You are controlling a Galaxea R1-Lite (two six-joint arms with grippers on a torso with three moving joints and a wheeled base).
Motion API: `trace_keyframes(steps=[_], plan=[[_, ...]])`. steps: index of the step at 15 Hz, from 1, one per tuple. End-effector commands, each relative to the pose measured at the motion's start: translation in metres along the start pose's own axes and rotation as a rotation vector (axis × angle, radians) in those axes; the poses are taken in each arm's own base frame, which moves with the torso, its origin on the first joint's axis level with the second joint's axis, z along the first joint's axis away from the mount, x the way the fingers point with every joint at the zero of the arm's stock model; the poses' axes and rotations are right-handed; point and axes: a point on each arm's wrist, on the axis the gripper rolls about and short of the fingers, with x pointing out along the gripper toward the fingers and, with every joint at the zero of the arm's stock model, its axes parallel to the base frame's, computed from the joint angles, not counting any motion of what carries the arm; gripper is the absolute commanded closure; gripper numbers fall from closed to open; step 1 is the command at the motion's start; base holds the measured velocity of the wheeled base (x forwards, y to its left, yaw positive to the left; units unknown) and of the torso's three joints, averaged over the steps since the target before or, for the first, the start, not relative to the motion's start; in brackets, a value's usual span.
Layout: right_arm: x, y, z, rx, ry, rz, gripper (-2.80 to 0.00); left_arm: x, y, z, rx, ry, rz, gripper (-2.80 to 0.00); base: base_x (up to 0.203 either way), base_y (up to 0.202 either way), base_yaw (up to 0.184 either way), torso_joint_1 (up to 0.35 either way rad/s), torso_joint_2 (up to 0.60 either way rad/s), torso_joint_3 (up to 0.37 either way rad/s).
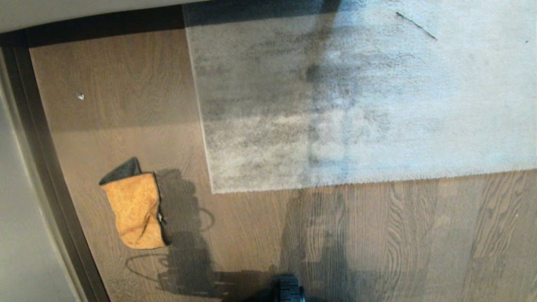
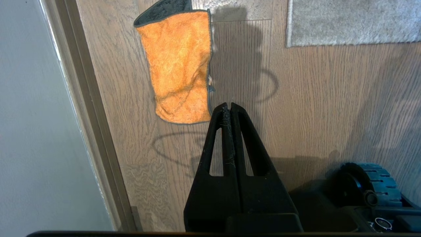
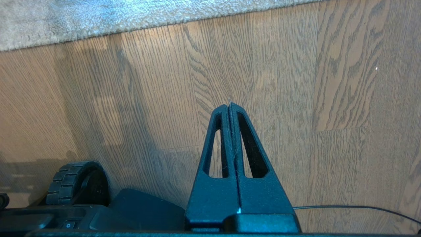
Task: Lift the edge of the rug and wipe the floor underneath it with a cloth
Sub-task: Pick up the rag
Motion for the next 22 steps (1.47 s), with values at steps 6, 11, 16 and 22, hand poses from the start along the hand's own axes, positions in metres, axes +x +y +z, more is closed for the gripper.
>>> trace_keyframes(steps=[6, 11, 16, 22], plan=[[0.0, 0.0, 0.0, 0.0, -0.001, 0.0, 0.0, 0.0, 0.0, 0.0001, 0.0, -0.001, 0.0, 0.0, 0.0, 0.0, 0.0, 0.0, 0.0, 0.0], [0.0, 0.0, 0.0, 0.0, -0.001, 0.0, 0.0, 0.0, 0.0, 0.0001, 0.0, -0.001, 0.0, 0.0, 0.0, 0.0, 0.0, 0.0, 0.0, 0.0], [0.0, 0.0, 0.0, 0.0, -0.001, 0.0, 0.0, 0.0, 0.0, 0.0001, 0.001, -0.001, 0.0, 0.0, 0.0, 0.0, 0.0, 0.0, 0.0, 0.0], [0.0, 0.0, 0.0, 0.0, -0.001, 0.0, 0.0, -0.0005, 0.0, -0.0005, 0.0, 0.033, -0.002, 0.0, 0.0, 0.0, 0.0, 0.0, 0.0, 0.0]])
